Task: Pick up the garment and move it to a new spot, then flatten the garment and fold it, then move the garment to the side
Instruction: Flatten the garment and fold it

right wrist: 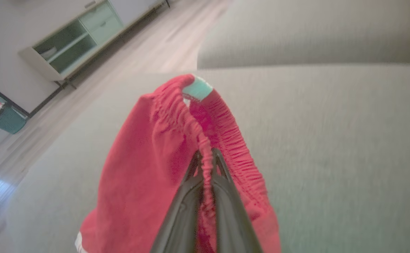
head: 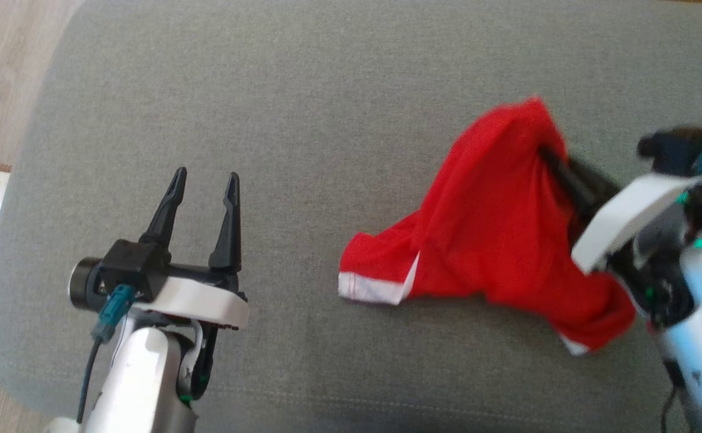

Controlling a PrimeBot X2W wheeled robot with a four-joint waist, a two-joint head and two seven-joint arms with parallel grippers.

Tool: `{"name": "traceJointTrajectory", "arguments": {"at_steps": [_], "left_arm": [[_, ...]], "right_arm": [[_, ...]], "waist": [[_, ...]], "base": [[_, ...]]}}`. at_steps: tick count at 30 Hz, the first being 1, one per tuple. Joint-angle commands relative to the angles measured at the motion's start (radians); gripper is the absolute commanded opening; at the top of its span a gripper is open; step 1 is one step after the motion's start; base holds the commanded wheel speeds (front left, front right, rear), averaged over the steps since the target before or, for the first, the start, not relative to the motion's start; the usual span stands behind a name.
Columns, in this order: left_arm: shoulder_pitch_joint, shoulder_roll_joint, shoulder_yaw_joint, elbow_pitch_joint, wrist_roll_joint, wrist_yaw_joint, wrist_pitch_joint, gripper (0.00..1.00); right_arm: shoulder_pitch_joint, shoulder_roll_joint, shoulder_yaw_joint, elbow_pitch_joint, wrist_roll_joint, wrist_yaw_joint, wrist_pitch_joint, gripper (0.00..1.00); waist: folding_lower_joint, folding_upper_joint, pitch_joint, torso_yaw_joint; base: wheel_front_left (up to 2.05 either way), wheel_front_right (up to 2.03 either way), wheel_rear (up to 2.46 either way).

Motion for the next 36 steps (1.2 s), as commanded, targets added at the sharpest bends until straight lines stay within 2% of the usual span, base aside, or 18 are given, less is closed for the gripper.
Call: {"name": "traceJointTrajectory", "arguments": {"at_steps": [1, 5, 9, 14, 18, 22, 29, 30, 31, 32, 36], "left_arm": [[-0.044, 0.007, 0.038, -0.029, 0.011, 0.000, -0.005, 1.00], [-0.042, 0.006, 0.043, -0.028, 0.013, -0.002, -0.005, 1.00], [-0.037, 0.004, 0.044, -0.029, 0.016, -0.004, -0.005, 1.00], [-0.024, 0.002, 0.050, -0.036, 0.014, -0.002, -0.005, 1.00], [-0.013, 0.001, 0.057, -0.037, 0.014, -0.002, -0.005, 1.00], [-0.008, 0.002, 0.059, -0.036, 0.016, -0.005, -0.005, 1.00], [0.003, 0.003, 0.061, -0.028, 0.022, -0.012, -0.005, 1.00], [0.004, 0.004, 0.062, -0.027, 0.023, -0.012, -0.005, 1.00], [0.006, 0.005, 0.063, -0.026, 0.023, -0.013, -0.005, 1.00], [0.008, 0.006, 0.063, -0.025, 0.024, -0.013, -0.005, 1.00], [0.020, 0.010, 0.068, -0.022, 0.024, -0.012, -0.005, 1.00]], "right_arm": [[-0.058, 0.006, -0.001, -0.036, -0.016, -0.001, -0.036, 0.00], [-0.155, 0.039, 0.000, -0.005, -0.077, -0.001, -0.129, 0.00], [-0.169, 0.030, 0.036, 0.001, -0.153, -0.001, -0.212, 0.00], [-0.002, -0.008, 0.075, -0.039, -0.211, -0.001, -0.289, 0.00], [0.175, -0.019, 0.044, -0.052, -0.230, -0.001, -0.341, 0.00], [0.274, -0.012, 0.006, -0.038, -0.245, -0.001, -0.366, 0.00], [0.400, 0.047, -0.024, 0.004, -0.293, -0.001, -0.367, 0.00], [0.414, 0.062, -0.025, 0.013, -0.292, -0.001, -0.358, 0.11], [0.426, 0.075, -0.029, 0.024, -0.296, -0.001, -0.347, 0.44], [0.437, 0.091, -0.041, 0.034, -0.299, -0.001, -0.341, 1.00], [0.466, 0.149, -0.089, 0.037, -0.317, -0.001, -0.351, 1.00]], "waist": [[0.0000, 0.0000, -0.004, -0.004], [0.0000, 0.0000, -0.015, -0.014], [0.0000, 0.0000, -0.026, -0.021], [0.0000, 0.0000, -0.030, -0.035], [0.0000, 0.0000, -0.032, -0.053], [0.0000, 0.0000, -0.034, -0.067], [0.0000, 0.0000, -0.050, -0.078], [0.0000, 0.0000, -0.052, -0.079], [0.0000, 0.0000, -0.054, -0.080], [0.0000, 0.0000, -0.057, -0.080], [0.0000, 0.0000, -0.071, -0.083]], "base": [[0.00, 0.00, 0.00], [0.00, 0.00, 0.00], [0.00, 0.00, 0.00], [0.00, 0.00, 0.00], [0.00, 0.00, 0.00], [0.00, 0.00, 0.00], [0.00, 0.00, 0.00], [0.00, 0.00, 0.00], [0.00, 0.00, 0.00], [0.00, 0.00, 0.00], [0.00, 0.00, 0.00]]}}
